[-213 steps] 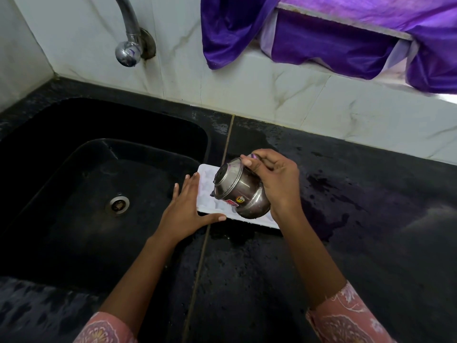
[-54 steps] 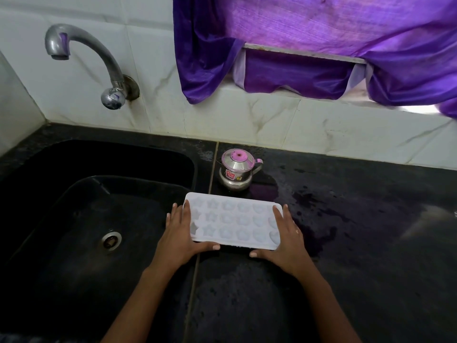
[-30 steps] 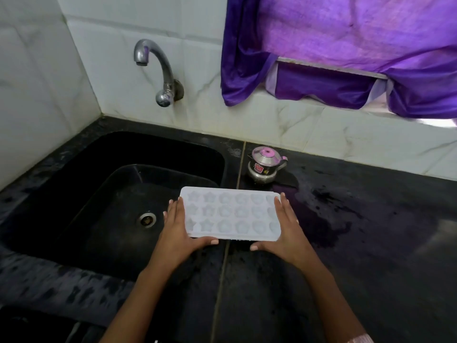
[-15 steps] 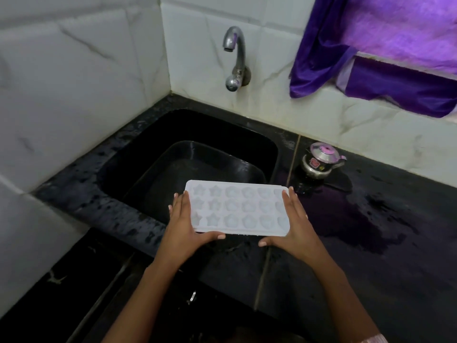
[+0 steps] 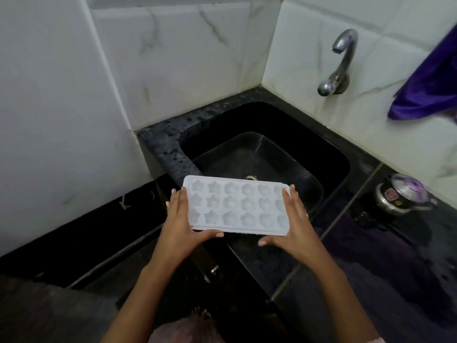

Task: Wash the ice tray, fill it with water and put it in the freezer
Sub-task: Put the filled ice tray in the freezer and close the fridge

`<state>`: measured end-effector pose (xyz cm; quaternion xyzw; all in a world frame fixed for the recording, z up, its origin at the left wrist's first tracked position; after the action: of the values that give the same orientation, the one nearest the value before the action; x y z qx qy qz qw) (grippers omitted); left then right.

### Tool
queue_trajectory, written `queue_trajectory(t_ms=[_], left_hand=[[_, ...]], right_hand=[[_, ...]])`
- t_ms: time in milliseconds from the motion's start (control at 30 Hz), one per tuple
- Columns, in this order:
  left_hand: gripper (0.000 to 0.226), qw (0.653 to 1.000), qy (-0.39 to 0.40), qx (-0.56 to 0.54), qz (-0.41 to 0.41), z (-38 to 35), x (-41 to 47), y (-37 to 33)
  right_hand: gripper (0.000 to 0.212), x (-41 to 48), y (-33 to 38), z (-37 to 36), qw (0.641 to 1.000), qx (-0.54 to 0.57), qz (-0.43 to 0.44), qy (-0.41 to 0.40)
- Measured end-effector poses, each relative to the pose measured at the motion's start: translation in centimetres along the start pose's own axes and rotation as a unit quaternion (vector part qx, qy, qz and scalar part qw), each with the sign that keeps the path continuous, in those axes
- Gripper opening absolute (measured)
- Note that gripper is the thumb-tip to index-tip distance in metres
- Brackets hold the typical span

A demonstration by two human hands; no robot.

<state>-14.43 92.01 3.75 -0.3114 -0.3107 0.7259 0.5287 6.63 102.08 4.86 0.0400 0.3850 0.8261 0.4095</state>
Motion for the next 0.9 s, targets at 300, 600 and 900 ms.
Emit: queue_trajectory(t_ms=[300,600,900], left_hand=[[0.126,0.992,-0.098,-0.006,0.080,0.3,-8.3,1.9],[0.132,0.969,-0.179,-0.028,0.170,0.1,-15.2,4.0],[0.138,0.942,-0.256,-0.038,0.214,1.5,-22.1,6.3]], right_hand=[[0.129,0.0,2.6,-3.3,0.992,-0.032,0.070,0.101],[0.131,-0.4,5.9,-6.8,0.971,-0.080,0.127,0.186],[0.132,-1.1,10.3,-11.5,0.947,-0.091,0.183,0.246]])
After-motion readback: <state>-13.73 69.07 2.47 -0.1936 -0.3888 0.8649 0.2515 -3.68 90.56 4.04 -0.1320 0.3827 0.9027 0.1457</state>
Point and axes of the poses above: each hand's wrist, its own x-axis towards the middle knuckle, its own z-axis out of the back of the hand, y = z × x, the point moved 7 cm from there along x, towards the middle knuckle, and after that the axes turned 14 degrees about y, right-handed, at the moved point
